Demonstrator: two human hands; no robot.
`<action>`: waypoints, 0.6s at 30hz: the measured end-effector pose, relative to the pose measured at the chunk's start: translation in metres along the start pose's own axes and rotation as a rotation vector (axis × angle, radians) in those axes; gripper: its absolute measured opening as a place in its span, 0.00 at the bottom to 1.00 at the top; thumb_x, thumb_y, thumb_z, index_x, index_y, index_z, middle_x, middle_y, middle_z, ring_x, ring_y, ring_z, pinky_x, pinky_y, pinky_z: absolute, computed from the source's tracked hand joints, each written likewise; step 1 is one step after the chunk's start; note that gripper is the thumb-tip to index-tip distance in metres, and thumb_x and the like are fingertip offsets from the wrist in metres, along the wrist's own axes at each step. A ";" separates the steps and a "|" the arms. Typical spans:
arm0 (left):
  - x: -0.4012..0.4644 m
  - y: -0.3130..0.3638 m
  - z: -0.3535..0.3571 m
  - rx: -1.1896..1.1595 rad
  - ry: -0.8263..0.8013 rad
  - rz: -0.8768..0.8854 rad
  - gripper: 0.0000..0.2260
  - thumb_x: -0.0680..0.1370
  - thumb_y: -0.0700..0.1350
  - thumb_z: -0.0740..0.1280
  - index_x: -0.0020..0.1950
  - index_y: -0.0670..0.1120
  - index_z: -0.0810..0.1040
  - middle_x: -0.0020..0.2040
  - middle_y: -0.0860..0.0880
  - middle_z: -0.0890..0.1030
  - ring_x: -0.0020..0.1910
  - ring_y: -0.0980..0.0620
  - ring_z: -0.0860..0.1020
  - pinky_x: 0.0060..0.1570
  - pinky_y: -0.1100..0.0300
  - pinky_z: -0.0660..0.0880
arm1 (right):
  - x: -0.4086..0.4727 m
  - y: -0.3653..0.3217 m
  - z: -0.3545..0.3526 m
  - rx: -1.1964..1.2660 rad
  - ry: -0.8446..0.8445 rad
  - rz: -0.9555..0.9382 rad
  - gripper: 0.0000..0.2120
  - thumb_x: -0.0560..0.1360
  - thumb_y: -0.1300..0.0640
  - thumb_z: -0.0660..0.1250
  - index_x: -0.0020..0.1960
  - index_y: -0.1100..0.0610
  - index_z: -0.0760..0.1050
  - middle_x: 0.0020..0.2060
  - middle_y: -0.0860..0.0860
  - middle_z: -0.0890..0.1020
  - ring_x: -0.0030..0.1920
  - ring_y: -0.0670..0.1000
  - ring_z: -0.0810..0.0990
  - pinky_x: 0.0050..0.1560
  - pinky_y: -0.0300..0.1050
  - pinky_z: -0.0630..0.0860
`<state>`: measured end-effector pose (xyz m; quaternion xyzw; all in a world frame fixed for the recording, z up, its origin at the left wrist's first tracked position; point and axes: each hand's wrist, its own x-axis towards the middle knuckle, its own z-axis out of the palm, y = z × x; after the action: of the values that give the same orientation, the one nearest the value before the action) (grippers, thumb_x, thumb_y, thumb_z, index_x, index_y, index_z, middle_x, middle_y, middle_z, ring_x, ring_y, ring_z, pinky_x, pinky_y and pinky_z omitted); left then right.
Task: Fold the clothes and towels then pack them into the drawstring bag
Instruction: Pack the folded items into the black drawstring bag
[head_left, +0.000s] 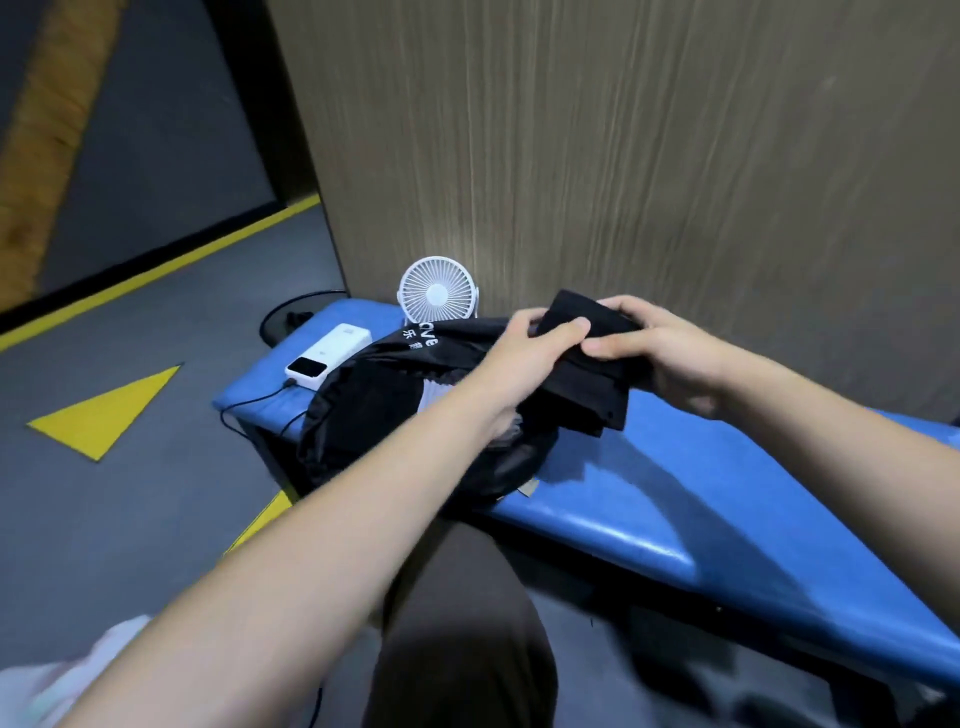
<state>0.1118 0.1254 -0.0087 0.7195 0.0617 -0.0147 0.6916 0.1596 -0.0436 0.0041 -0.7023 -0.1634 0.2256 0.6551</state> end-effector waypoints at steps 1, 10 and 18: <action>-0.001 0.008 -0.018 0.022 0.006 0.001 0.17 0.78 0.51 0.70 0.65 0.48 0.74 0.56 0.49 0.83 0.47 0.56 0.83 0.38 0.65 0.79 | 0.010 -0.004 0.016 0.006 -0.007 -0.007 0.21 0.72 0.62 0.73 0.64 0.57 0.73 0.53 0.52 0.83 0.51 0.50 0.83 0.51 0.47 0.79; 0.013 -0.045 -0.125 0.348 0.175 -0.115 0.26 0.75 0.58 0.72 0.70 0.51 0.74 0.61 0.52 0.81 0.56 0.54 0.81 0.59 0.56 0.77 | 0.090 0.036 0.106 -0.075 -0.041 0.120 0.21 0.71 0.64 0.75 0.61 0.57 0.74 0.52 0.57 0.85 0.50 0.56 0.85 0.47 0.50 0.82; 0.028 -0.080 -0.117 0.551 0.092 -0.107 0.28 0.74 0.69 0.63 0.69 0.56 0.75 0.64 0.56 0.77 0.64 0.55 0.75 0.68 0.57 0.68 | 0.101 0.071 0.084 -0.222 -0.050 0.167 0.18 0.70 0.51 0.76 0.59 0.50 0.78 0.51 0.49 0.86 0.52 0.52 0.85 0.57 0.49 0.80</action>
<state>0.1236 0.2463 -0.0862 0.8761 0.1244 -0.0348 0.4646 0.1961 0.0743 -0.0804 -0.7760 -0.1446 0.2770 0.5479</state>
